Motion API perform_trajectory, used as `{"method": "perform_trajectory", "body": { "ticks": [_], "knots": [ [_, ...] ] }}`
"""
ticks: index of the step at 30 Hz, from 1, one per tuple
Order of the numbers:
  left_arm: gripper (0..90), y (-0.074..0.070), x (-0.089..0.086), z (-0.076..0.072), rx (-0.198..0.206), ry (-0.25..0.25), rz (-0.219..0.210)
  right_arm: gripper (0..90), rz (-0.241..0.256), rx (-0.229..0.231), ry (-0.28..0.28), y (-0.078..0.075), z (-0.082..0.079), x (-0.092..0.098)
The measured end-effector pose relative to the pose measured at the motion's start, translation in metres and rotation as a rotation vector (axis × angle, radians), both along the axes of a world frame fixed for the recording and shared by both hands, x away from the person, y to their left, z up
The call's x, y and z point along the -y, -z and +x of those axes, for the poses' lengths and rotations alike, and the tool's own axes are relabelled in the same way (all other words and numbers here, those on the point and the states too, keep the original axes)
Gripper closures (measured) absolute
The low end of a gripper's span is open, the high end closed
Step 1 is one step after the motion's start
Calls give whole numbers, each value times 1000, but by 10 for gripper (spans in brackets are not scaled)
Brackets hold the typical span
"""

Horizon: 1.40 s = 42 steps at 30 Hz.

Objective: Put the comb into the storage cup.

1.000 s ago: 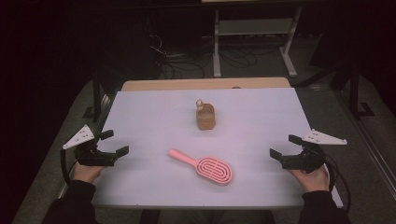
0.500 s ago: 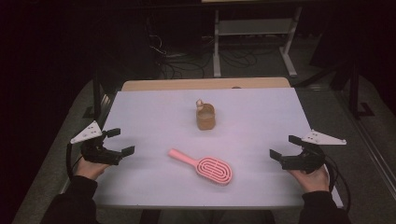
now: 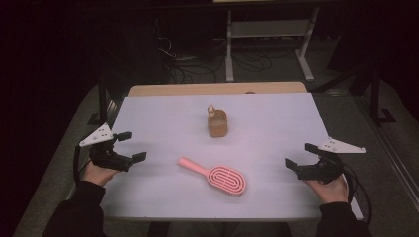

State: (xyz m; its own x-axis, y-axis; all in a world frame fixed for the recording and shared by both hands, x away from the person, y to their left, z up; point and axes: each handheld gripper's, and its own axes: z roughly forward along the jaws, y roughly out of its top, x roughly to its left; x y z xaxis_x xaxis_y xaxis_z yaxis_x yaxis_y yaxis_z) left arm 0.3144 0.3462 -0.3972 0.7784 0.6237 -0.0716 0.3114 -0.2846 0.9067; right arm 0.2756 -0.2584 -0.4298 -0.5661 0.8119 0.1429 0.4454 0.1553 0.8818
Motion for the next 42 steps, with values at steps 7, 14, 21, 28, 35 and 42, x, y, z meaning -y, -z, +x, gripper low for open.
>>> {"method": "perform_trajectory", "body": {
  "ticks": [7,14,21,28,35,42],
  "knots": [
    [0,-6,12,5,5,36,20,0,-7,-2,-9,0,0,-2],
    [0,-8,24,11,-3,73,53,0,-11,-3,-14,0,0,-2],
    [0,-15,33,16,3,102,57,0,-13,-2,-18,0,1,-3],
    [0,-21,48,22,9,138,75,0,-16,10,-19,-1,0,-5],
    [0,-21,63,27,-10,177,95,0,-21,10,-20,-1,-1,-5],
    [0,-20,73,30,-11,200,113,0,-23,9,-23,-1,0,-6]
  ]
}}
